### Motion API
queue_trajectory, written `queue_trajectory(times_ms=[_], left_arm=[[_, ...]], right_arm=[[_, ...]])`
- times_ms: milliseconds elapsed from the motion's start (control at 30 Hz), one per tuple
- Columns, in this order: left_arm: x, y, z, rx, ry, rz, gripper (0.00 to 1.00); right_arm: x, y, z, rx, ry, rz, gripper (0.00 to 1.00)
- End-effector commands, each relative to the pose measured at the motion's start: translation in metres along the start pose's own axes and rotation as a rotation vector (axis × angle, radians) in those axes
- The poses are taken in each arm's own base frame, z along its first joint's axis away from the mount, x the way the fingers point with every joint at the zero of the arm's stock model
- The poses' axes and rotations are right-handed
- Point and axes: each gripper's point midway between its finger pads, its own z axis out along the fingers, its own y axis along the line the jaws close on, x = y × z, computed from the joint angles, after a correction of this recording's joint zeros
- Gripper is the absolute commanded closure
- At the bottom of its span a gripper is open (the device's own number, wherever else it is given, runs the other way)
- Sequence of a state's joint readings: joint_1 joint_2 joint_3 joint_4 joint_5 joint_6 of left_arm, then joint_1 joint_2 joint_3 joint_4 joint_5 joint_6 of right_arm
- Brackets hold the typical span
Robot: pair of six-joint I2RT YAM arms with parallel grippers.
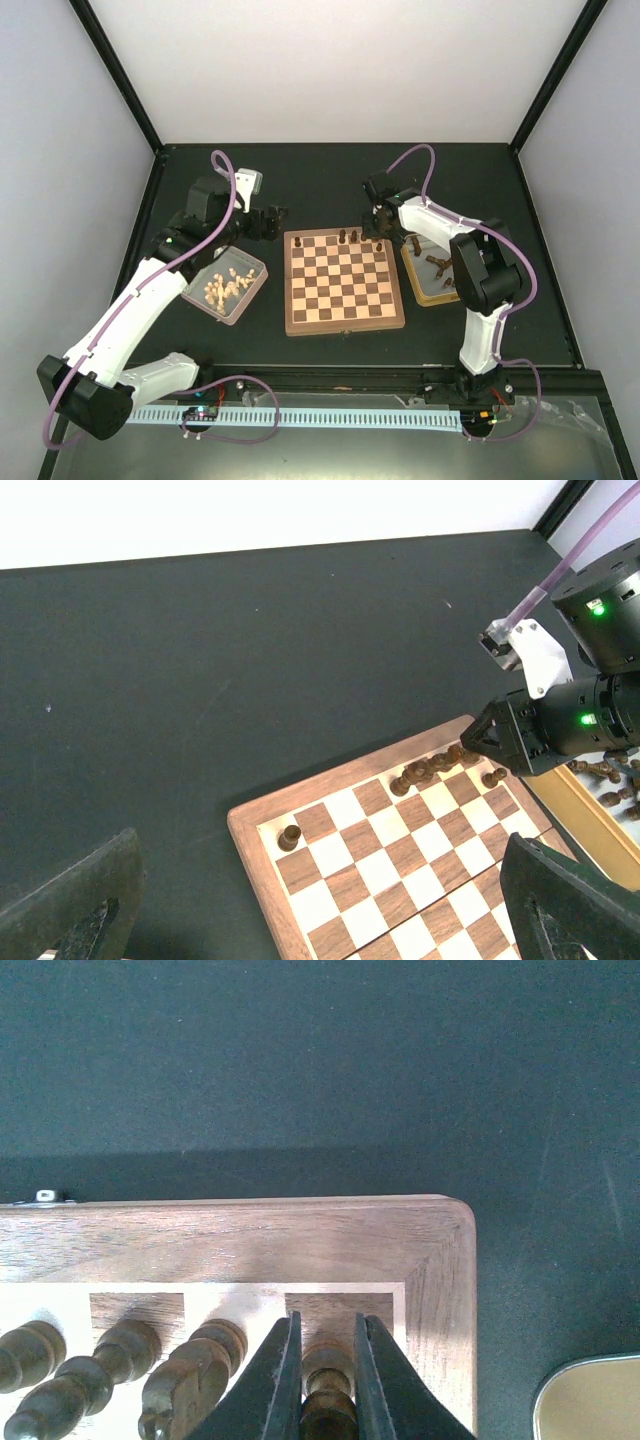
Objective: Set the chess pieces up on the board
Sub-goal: Place the chess piece on the chessboard, then pick up the chess piece from the storage box.
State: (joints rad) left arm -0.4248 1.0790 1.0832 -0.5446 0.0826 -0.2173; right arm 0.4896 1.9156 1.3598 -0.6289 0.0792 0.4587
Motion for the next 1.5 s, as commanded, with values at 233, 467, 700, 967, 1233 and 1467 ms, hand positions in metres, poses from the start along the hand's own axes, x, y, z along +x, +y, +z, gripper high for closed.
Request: queue_trajectory(times_ms=[233,467,700,967,1233,1467], left_arm=[[-0.009,0.0,-0.006,0.001,-0.041,0.015,0.01],[-0.009,0.001,-0.006,-0.002,-0.04,0.016,0.01],[-0.009,0.001,-0.006,-0.001,-0.04,0.016,0.01],[-0.01,0.001,-0.008,-0.003,-0.046,0.015,0.01],[-0.01,0.0,-0.008,0.0,-0.047,0.015,0.01],[-0.01,0.0,-0.008,0.002,-0.047,0.013,0.01]], right_arm=[[-0.006,0.001,0.004,0.018,-0.02,-0.024,0.82],[-0.013,0.003,-0.007,0.012,-0.05,-0.019,0.76],[-0.025,-0.003,-0.035,0.024,-0.134,0.0,0.76],[-0.031,-0.031,-0.077,0.04,-0.27,0.084,0.75],[0.011,-0.095,-0.076,0.066,-0.249,0.244,0.75],[0.043,-0.134,-0.058,0.065,-0.165,0.362,0.75]])
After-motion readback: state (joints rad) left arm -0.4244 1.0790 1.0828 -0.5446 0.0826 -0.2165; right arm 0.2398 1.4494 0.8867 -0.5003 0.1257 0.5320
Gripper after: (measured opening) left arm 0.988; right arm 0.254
